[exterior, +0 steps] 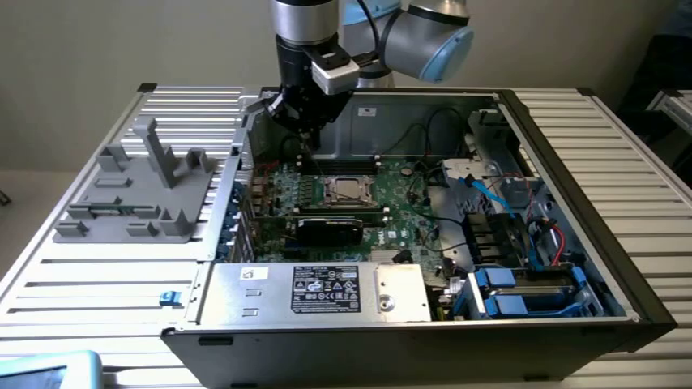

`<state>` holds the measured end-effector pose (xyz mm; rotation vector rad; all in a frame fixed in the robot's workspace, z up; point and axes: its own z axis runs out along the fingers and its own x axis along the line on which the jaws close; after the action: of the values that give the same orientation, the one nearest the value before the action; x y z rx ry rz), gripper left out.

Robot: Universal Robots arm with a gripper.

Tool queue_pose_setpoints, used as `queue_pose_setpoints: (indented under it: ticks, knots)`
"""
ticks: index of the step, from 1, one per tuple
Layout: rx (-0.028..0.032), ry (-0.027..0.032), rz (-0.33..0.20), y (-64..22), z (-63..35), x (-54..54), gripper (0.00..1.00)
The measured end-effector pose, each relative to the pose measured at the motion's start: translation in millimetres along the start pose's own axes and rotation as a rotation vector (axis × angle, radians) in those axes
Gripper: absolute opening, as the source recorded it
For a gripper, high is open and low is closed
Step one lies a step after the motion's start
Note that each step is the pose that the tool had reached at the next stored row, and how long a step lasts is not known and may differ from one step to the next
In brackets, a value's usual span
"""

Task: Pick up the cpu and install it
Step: 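Install the first cpu locking lever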

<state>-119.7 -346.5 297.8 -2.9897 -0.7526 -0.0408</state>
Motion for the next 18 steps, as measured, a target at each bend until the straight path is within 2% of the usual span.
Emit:
queue_pose_setpoints:
  ticks: [2,5,6,8,10,18]
  knots:
    - [0.0154,0.0085,0.001,-0.6,0.0,-1.1,0.11]
    - [0.0488,0.0266,0.006,-1.7,0.0,-3.1,0.11]
    - [0.0551,0.0299,0.008,-2.0,0.0,-3.7,0.11]
    - [0.0618,0.0313,0.013,-2.7,0.0,-5.0,0.11]
    - [0.0658,0.0297,0.019,-3.4,0.0,-6.2,0.11]
    - [0.0779,0.0119,0.05,-4.5,0.9,-8.5,0.11]
